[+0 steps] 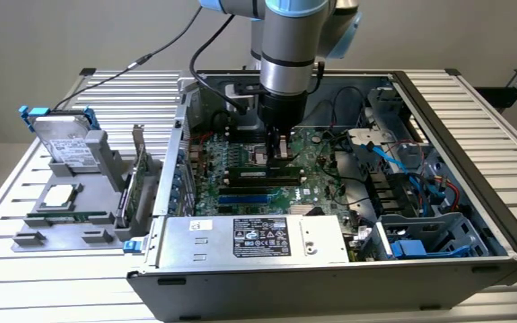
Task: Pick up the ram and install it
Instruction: 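Insert the ram into the slot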
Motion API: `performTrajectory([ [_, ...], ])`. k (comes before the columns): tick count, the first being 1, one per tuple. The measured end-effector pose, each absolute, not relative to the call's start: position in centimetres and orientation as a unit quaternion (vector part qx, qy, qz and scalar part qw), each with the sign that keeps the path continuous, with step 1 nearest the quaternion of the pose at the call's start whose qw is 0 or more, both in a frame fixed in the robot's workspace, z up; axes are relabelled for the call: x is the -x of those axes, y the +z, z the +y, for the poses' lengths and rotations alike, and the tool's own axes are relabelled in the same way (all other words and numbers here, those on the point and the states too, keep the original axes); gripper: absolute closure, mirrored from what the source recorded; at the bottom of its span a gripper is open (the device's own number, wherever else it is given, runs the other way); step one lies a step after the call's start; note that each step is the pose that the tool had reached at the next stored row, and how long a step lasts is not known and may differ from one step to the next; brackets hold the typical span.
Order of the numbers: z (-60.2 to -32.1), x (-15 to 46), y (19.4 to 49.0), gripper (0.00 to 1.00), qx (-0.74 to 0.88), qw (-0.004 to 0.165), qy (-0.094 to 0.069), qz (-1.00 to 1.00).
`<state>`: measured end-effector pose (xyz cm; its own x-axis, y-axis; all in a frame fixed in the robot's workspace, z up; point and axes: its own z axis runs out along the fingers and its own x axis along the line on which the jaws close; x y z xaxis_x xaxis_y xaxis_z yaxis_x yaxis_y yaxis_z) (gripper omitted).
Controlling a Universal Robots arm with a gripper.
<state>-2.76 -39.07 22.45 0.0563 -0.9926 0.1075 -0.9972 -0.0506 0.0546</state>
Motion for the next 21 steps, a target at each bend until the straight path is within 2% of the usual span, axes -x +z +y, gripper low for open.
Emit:
performTrajectory([
  [21,-39.11,2.69,22.24,0.86,-0.724,0.057,0.02,-0.687],
])
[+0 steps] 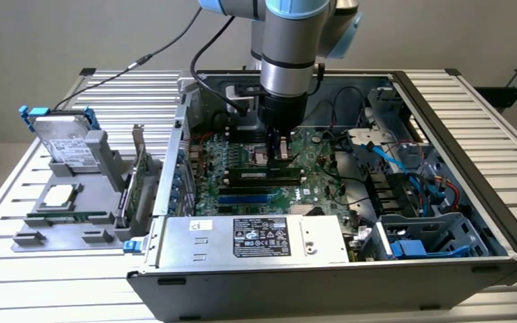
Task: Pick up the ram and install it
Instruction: 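Insert the ram into the slot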
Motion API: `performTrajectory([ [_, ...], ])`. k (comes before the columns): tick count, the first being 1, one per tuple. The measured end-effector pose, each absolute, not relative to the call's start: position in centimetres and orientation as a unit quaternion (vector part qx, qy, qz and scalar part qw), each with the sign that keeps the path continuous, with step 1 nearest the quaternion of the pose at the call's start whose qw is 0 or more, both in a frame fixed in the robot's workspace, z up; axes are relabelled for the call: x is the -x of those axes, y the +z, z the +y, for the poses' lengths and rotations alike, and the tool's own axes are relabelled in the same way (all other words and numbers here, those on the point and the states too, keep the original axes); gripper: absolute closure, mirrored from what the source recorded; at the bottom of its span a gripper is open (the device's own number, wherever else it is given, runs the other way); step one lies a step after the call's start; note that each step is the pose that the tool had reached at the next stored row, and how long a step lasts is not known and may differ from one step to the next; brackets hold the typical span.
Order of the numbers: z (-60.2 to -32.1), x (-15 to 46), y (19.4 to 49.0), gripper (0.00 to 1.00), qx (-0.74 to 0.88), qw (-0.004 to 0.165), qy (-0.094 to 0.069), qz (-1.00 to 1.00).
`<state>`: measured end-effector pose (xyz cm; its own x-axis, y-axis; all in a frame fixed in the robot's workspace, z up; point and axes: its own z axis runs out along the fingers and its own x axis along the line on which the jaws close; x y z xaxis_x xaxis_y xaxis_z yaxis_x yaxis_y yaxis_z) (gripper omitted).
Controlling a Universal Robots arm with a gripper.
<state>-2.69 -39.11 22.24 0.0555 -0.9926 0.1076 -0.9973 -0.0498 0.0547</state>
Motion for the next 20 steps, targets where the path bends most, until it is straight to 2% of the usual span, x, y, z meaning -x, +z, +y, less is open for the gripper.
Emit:
performTrajectory([
  [20,-39.25,2.7,22.1,0.86,-0.722,0.057,0.02,-0.689],
])
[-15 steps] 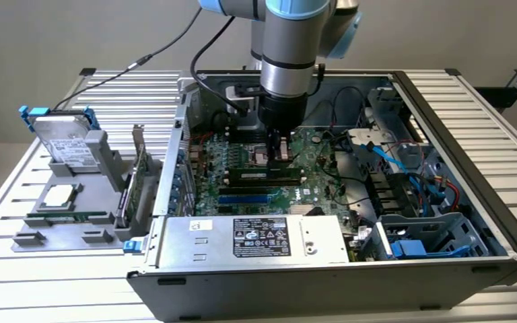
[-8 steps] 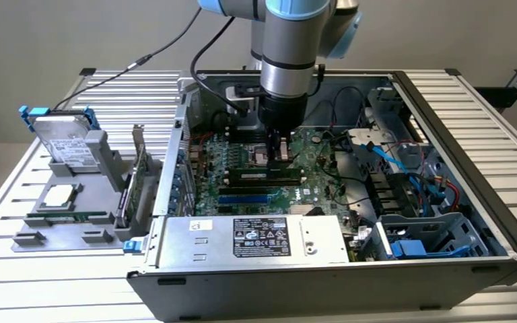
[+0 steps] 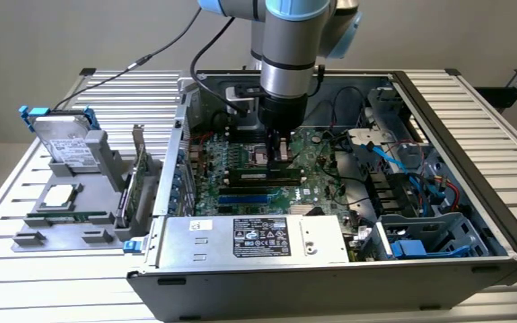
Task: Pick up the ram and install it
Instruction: 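Insert the ram into the slot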
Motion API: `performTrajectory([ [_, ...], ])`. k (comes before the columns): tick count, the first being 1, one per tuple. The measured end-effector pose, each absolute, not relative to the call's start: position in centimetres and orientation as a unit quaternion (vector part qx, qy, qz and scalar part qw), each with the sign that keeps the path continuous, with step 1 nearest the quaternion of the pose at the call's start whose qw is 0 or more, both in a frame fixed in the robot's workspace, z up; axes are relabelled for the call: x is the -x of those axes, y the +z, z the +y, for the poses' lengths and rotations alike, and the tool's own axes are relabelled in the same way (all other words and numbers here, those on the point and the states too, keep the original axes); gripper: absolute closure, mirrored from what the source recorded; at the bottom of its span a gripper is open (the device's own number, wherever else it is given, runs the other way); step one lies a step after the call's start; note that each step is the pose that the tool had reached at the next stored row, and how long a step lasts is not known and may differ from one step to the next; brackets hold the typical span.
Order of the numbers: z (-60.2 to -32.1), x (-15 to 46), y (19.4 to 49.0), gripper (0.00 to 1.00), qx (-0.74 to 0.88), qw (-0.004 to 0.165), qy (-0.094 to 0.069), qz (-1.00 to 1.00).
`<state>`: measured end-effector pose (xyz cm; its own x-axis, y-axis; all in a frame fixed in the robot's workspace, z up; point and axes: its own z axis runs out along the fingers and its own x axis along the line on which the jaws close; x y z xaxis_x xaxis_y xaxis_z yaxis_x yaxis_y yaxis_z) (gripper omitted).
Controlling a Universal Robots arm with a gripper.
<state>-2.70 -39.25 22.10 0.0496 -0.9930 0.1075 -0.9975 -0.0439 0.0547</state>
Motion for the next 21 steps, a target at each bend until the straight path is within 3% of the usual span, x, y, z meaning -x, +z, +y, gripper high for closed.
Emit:
performTrajectory([
  [21,-39.24,2.78,21.74,0.85,-0.715,0.057,0.019,-0.696],
])
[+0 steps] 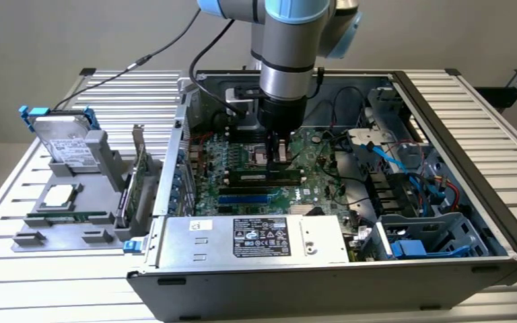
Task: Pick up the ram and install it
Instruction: 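Insert the ram into the slot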
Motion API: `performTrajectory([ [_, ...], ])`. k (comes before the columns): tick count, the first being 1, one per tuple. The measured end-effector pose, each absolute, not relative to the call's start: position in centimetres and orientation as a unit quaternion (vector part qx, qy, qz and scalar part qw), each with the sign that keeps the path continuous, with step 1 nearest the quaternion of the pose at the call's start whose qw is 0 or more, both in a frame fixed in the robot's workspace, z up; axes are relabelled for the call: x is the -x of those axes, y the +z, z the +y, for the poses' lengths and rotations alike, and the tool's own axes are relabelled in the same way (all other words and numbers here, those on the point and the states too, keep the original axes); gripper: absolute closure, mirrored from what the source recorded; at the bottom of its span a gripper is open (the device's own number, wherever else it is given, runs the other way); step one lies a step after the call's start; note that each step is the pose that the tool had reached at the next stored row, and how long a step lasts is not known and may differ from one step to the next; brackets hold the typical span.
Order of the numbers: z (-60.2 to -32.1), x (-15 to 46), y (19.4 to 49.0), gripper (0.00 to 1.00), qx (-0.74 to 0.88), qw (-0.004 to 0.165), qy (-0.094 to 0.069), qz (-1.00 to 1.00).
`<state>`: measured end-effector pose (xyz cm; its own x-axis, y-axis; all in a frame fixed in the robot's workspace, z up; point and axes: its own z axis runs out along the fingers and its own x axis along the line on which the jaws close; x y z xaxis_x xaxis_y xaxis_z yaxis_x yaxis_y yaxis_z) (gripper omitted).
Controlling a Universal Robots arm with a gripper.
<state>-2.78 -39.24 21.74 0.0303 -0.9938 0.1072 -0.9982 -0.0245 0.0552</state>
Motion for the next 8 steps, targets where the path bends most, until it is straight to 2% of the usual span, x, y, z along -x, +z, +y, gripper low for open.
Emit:
performTrajectory([
  [1,-39.24,2.78,21.74,0.85,-0.715,0.057,0.019,-0.696],
  [2,-39.24,2.78,21.74,0.78,-0.715,0.057,0.019,-0.696],
  [3,-39.24,2.78,21.74,0.78,-0.715,0.057,0.019,-0.696],
  [5,-39.24,2.77,21.74,0.66,-0.716,0.057,0.019,-0.696],
  [6,-39.24,2.77,21.81,0.66,-0.716,0.057,0.019,-0.696],
  [8,-39.24,2.77,22.24,0.54,-0.716,0.058,0.019,-0.696],
])
